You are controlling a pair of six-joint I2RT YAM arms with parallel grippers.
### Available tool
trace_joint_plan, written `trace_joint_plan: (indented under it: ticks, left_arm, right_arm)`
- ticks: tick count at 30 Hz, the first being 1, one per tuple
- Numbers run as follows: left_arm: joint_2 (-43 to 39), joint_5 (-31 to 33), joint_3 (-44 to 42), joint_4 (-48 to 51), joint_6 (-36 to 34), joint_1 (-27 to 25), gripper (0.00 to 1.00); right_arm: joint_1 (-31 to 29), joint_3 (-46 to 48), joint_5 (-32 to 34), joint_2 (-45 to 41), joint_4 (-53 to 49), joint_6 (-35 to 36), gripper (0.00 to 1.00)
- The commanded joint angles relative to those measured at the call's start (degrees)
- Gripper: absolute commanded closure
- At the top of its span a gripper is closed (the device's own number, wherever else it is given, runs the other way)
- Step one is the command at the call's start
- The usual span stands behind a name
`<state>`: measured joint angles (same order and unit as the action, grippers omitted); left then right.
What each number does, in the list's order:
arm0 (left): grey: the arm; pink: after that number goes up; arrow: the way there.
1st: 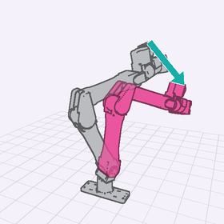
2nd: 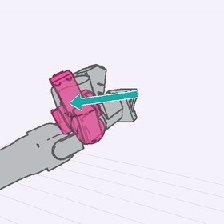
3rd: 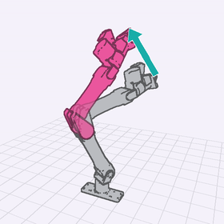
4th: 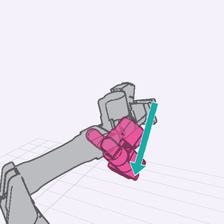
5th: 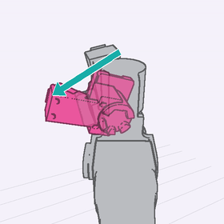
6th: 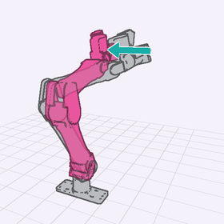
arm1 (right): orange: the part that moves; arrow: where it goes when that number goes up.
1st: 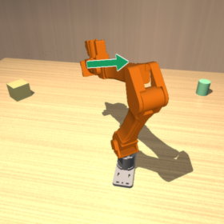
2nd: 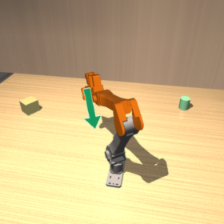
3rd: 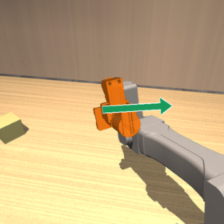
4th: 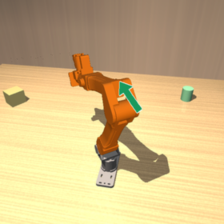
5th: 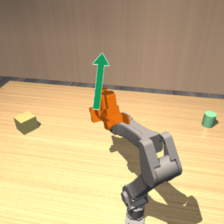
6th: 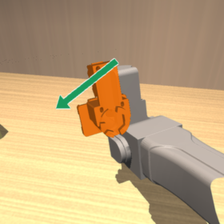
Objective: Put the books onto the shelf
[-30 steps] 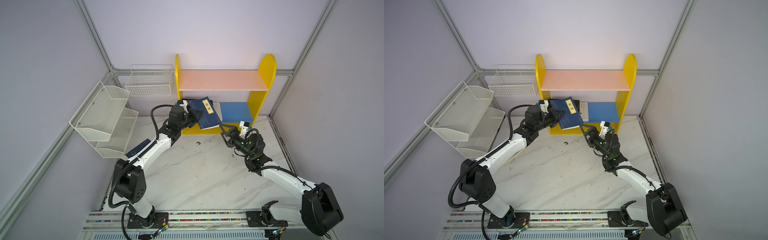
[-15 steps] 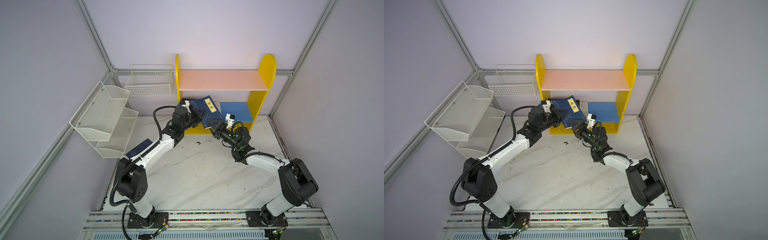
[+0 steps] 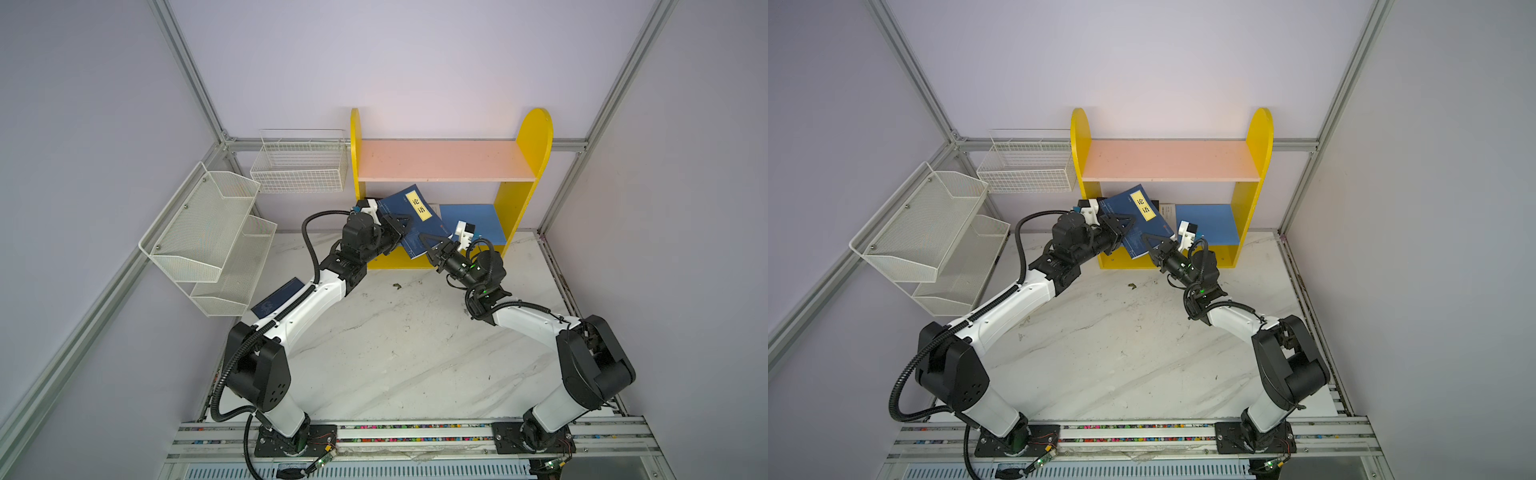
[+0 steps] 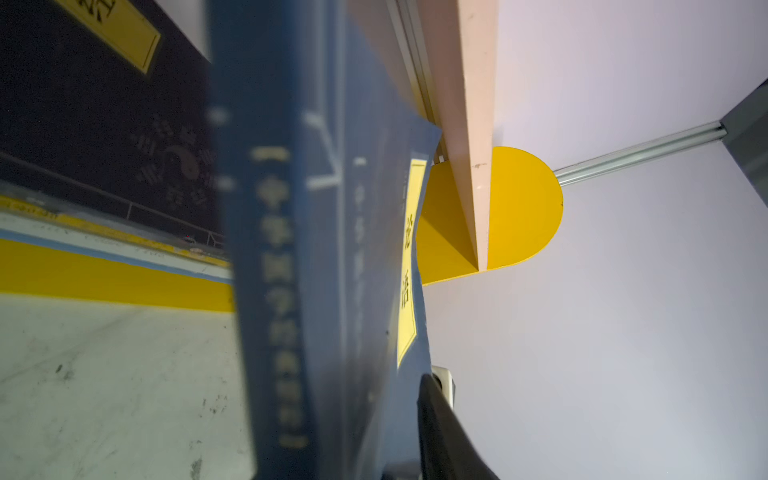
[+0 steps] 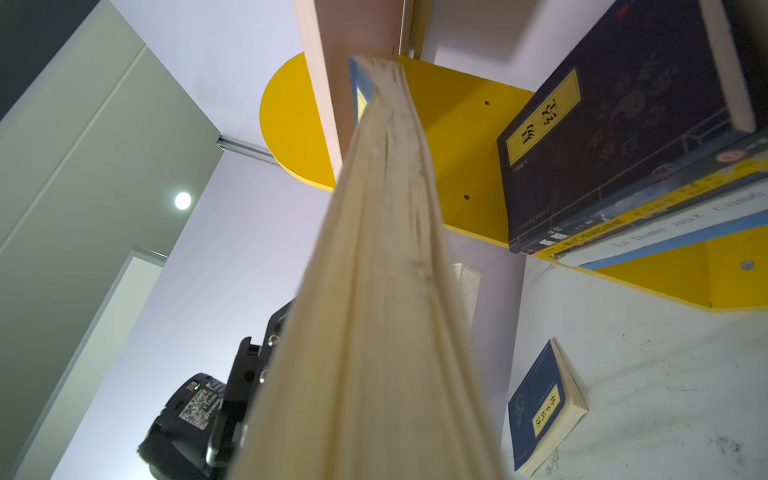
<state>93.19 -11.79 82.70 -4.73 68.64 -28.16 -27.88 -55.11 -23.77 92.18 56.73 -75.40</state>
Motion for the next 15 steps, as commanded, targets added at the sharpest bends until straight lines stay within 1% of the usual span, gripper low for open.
trace_joint_plan:
  ticks: [1, 2, 4, 6, 8, 11, 15]
  left_arm:
    - [-4.72, -1.69, -0.29, -0.88, -3.84, 0.75, 0.51]
    - [-4.82, -2.61, -0.41, 0.0, -4.48, 1.29, 0.45]
    - [-4.86, -5.32, -0.59, 1.1, -5.21, 2.76, 0.36]
    - [-4.61, -8.59, -0.98, 1.28, -5.68, 4.14, 0.3]
    - [-3.99, -12.64, -0.83, 1.33, -6.44, 5.48, 0.27]
    - [-2.53, -17.64, 0.99, 2.96, -7.87, 7.03, 0.27]
    - [-2.13, -19.33, 3.38, 5.35, -10.66, 8.03, 0.27]
  right_arm:
    - [2.63, -0.37, -4.98, -0.55, 0.48, -2.45, 0.84]
    - [3.36, -0.43, -7.71, -0.81, -0.13, -2.93, 0.85]
    - [4.65, 0.0, -12.12, -1.5, -0.29, -3.46, 0.86]
    - [5.52, 0.61, -16.33, -2.32, -0.47, -3.9, 0.86]
    - [6.2, 0.82, -21.21, -3.09, -1.32, -4.17, 0.86]
    - [6.51, 0.62, -26.79, -3.03, -1.01, -3.9, 0.86]
    - [6.47, -1.15, -29.94, -2.37, -1.0, -3.82, 0.86]
